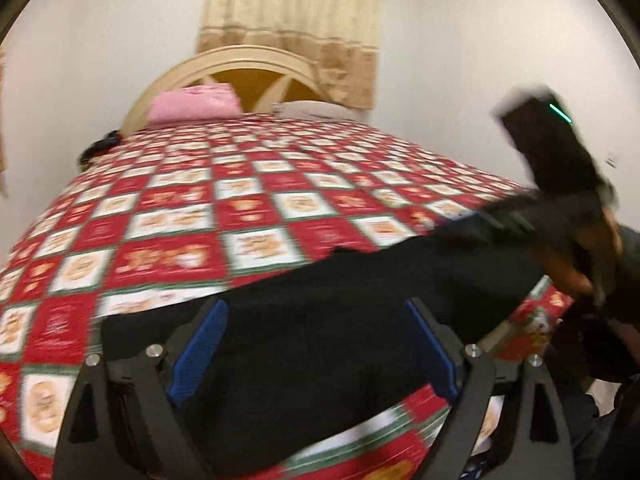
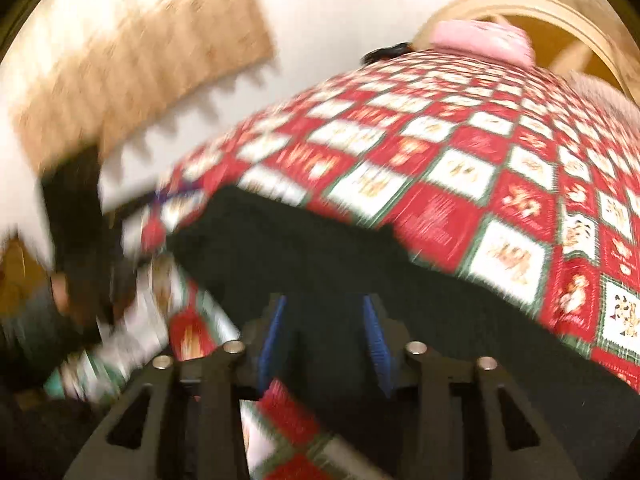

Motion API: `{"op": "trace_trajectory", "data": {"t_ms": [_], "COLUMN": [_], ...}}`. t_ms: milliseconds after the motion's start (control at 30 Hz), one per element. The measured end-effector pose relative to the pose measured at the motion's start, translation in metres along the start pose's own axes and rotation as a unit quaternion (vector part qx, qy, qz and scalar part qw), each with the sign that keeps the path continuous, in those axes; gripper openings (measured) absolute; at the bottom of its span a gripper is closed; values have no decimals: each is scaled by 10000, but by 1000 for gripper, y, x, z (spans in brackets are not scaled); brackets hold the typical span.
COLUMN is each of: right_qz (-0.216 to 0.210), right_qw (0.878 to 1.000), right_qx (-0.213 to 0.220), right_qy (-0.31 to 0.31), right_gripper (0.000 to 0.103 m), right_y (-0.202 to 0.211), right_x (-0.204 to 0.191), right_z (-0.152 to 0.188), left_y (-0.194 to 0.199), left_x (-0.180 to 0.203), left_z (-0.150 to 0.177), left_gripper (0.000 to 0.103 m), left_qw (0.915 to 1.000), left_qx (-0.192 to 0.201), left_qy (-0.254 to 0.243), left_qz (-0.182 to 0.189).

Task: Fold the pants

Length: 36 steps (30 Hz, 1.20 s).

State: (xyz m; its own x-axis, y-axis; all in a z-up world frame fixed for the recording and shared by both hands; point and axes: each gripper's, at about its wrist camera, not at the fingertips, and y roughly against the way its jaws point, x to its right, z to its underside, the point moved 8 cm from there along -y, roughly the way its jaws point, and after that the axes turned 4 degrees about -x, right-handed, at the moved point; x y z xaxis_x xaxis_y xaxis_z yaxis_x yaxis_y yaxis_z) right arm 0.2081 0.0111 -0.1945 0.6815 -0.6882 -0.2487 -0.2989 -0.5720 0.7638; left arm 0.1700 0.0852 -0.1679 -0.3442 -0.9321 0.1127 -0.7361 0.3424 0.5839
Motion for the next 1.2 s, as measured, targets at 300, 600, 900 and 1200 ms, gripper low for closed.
{"op": "trace_trajectory", "data": {"t_ms": [300, 600, 900, 1200], "right_qz": [-452, -1151, -627, -427], "right_qw": [9847, 9607, 9677, 9772], "right_qx": [-619, -931, -687, -274], "right_qy": [-1564, -2349, -2344, -2059], "right_gripper": [43, 5, 4, 55], "right_y": [-79, -109, -123, -68], "right_x": [60, 73, 91, 99], "right_z": [-47, -48, -52, -37], "left_y": [-58, -62, -64, -52], "left_x": [48, 48, 55, 55], "left_z": [20, 28, 32, 25], "left_gripper": [92, 91, 93, 93], "left_qw": [9908, 9869, 9905, 9904], "left_qx": [-733, -819, -843, -740], "left_qy": [366, 465, 179, 408], "left_qz": [1075, 1310, 1069, 1091]}}
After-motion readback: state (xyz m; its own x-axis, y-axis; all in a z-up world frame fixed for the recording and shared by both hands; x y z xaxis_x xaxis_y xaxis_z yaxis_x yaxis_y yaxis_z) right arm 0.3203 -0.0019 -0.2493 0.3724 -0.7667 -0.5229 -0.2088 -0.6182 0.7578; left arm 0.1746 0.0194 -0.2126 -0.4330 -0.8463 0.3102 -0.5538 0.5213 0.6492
